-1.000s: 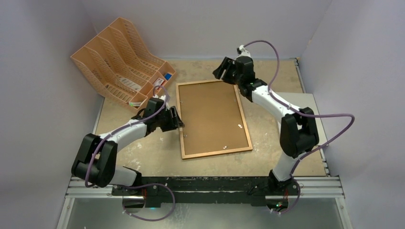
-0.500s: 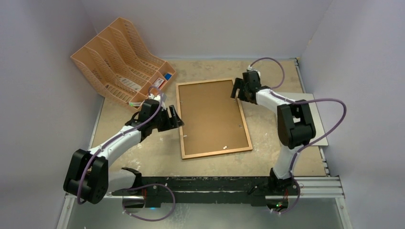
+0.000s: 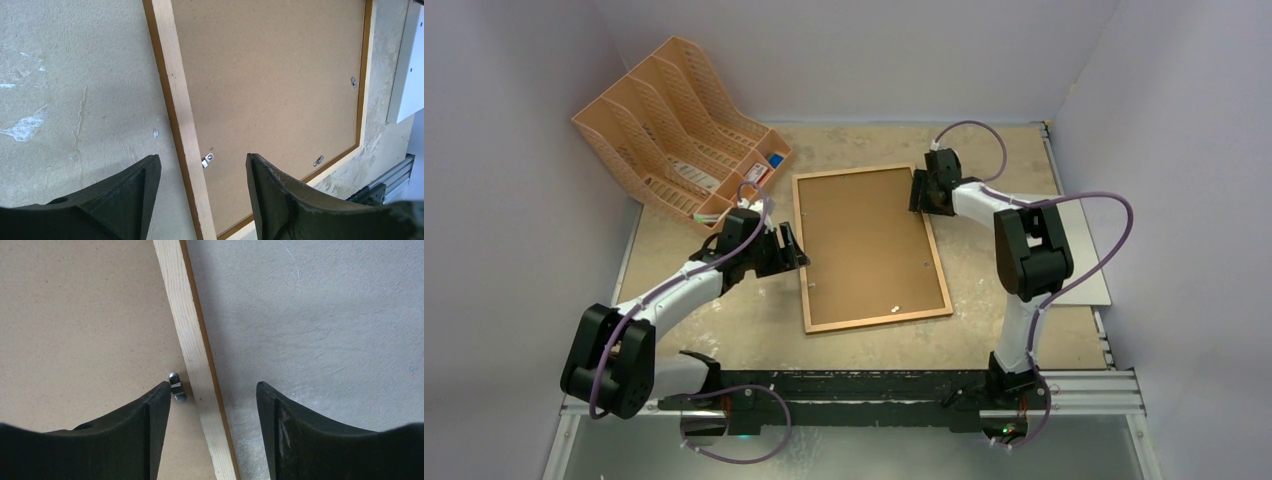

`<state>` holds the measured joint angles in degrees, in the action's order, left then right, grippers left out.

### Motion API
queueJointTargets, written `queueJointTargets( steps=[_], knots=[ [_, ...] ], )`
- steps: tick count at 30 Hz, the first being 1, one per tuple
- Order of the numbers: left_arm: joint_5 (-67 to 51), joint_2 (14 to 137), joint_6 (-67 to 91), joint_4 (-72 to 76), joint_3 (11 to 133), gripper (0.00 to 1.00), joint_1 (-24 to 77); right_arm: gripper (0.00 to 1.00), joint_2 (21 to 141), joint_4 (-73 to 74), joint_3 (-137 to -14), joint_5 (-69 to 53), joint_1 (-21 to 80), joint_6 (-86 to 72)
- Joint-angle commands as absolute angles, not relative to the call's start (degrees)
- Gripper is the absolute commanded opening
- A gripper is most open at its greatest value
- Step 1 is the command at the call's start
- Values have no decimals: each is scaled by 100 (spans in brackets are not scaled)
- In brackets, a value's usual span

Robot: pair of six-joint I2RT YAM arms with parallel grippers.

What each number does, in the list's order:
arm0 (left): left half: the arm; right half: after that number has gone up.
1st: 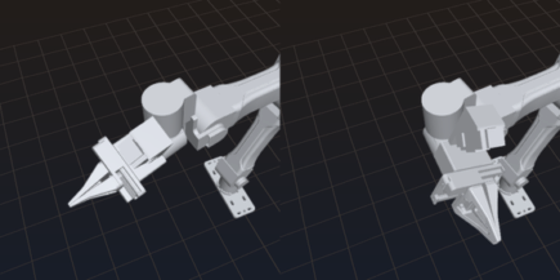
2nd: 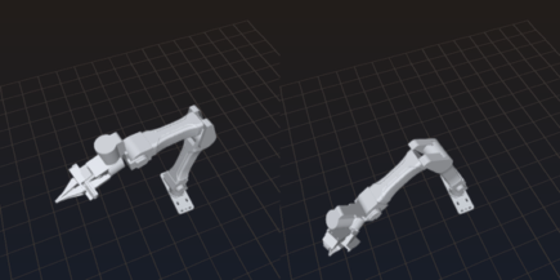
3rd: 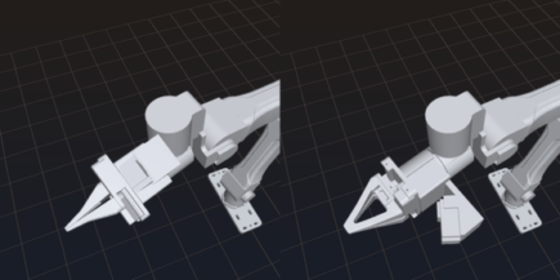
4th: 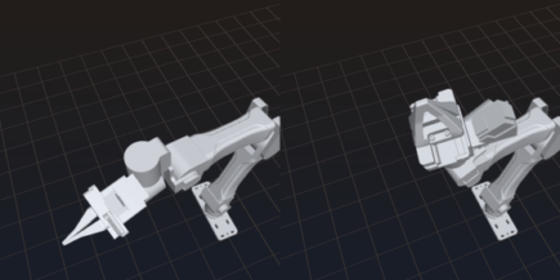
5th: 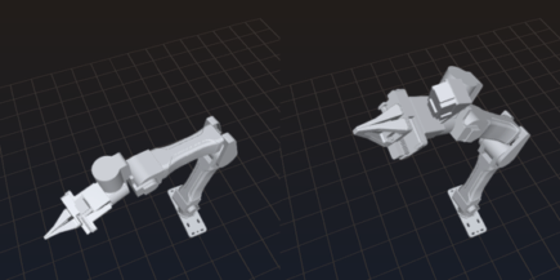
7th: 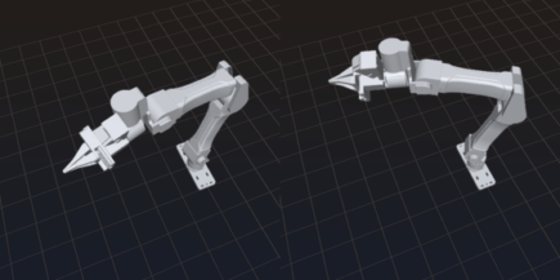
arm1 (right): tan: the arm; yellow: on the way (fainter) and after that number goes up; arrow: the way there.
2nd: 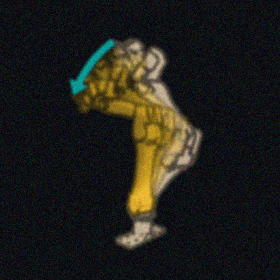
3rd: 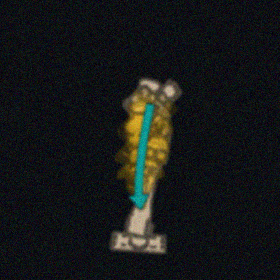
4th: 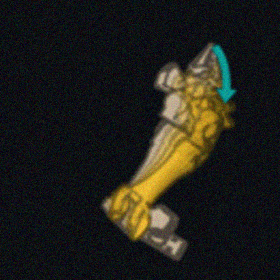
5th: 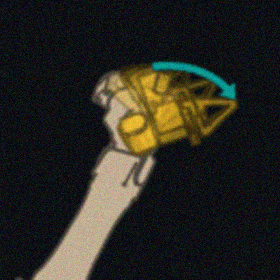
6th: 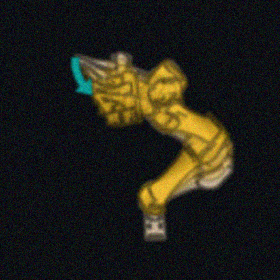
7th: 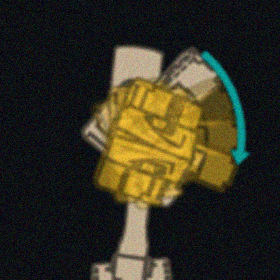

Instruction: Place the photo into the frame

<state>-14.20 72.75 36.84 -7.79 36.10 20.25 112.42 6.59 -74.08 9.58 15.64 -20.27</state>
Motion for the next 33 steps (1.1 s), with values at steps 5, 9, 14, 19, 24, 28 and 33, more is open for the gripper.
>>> queueJointTargets(
  steps=[5,9,14,19,24,28,33],
  knots=[
    [-1433,7277,3672,-620,3611,65,1986,61,11388,891,-7577,966,1576,-1876],
    [-1428,7295,3657,-639,3622,64,1986,52,11528,905,-7658,1152,1574,-1908],
    [-1415,7313,3652,-645,3605,64,1986,43,11443,865,-7592,1217,1577,-1908],
    [-1424,7347,3647,-642,3604,64,1986,32,11462,888,-7608,1115,1573,-1897],
    [-1424,7348,3639,-659,3595,64,1986,33,11422,889,-7566,1015,1574,-1863],
    [-1432,7348,3639,-650,3595,64,1986,36,11359,807,-7511,954,1574,-1870],
    [-1424,7349,3641,-667,3595,64,1986,28,11185,688,-7383,773,1581,-2023]
  ],
)
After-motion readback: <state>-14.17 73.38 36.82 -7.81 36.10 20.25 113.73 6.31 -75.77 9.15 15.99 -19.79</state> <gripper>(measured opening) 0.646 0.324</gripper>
